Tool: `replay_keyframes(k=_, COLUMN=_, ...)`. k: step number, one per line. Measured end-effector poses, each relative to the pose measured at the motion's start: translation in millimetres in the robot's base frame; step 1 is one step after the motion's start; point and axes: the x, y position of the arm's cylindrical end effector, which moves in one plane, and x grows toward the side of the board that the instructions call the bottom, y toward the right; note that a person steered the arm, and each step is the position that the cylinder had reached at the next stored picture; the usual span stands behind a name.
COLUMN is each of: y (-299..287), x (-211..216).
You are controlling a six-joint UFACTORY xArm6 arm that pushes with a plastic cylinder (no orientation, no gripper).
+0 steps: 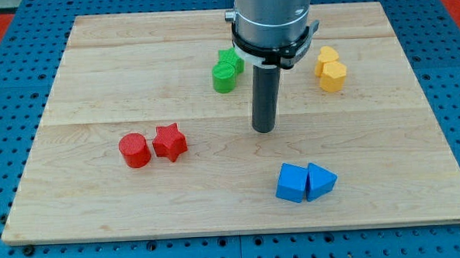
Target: Move the heart at the center top
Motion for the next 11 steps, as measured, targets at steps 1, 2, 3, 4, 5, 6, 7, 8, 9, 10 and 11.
replay_keyframes(k=1, y=0, x=0)
replay_keyframes(k=2, y=49, x=-5)
replay_keyframes(k=3, y=140, x=-56)
replay_keyframes(k=4, y=100, x=-95)
replay_keyframes(k=5, y=88, x=-129)
replay_keyframes(k=6, y=152, x=-137)
replay_keyframes(k=7, y=160, x=-165)
replay_keyframes(k=8, y=74, x=-198)
replay_keyframes(k=9, y=31, x=-209)
replay_keyframes(k=10, y=52, x=-234)
replay_keyframes(k=11, y=100, x=-266)
